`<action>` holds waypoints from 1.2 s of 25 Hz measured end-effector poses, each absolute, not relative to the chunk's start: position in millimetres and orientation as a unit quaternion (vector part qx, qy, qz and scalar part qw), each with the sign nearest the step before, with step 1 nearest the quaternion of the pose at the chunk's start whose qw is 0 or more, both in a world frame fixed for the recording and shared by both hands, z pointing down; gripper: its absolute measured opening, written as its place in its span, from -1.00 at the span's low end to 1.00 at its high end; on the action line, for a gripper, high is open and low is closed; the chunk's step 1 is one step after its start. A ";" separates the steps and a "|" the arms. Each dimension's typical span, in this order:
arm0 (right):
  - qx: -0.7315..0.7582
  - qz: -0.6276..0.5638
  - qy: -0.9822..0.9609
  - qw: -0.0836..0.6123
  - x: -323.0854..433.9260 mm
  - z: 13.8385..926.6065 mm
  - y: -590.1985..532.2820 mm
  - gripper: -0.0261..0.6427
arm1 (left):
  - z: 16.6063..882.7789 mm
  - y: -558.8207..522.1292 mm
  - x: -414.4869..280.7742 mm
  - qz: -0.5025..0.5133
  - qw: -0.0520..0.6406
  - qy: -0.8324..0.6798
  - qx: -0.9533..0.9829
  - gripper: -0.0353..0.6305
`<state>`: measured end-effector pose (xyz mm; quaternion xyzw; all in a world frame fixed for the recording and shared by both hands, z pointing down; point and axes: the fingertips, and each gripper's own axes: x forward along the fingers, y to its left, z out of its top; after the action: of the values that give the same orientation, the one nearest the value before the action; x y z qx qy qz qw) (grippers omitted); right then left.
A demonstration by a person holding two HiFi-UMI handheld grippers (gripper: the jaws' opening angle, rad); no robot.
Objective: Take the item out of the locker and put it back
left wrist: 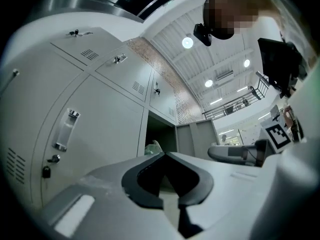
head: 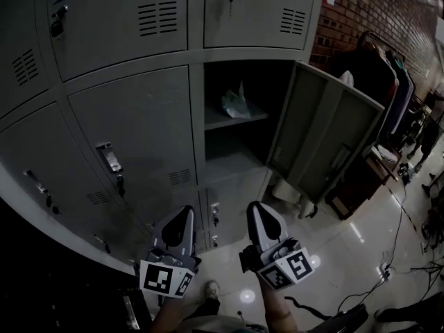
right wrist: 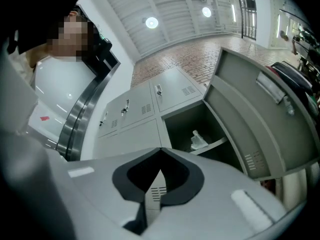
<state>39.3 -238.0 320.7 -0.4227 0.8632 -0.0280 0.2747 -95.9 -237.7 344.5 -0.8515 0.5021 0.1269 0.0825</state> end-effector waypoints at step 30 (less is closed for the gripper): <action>-0.415 -0.035 0.880 0.229 28.6 330.7 171.7 -0.92 | 338.0 162.7 -95.2 0.142 0.085 0.535 -0.828 -0.88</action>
<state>28.6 171.7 330.7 -0.4153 0.8798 -0.0355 0.2285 -95.2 162.7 338.0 -0.8285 0.5350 0.1418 0.0853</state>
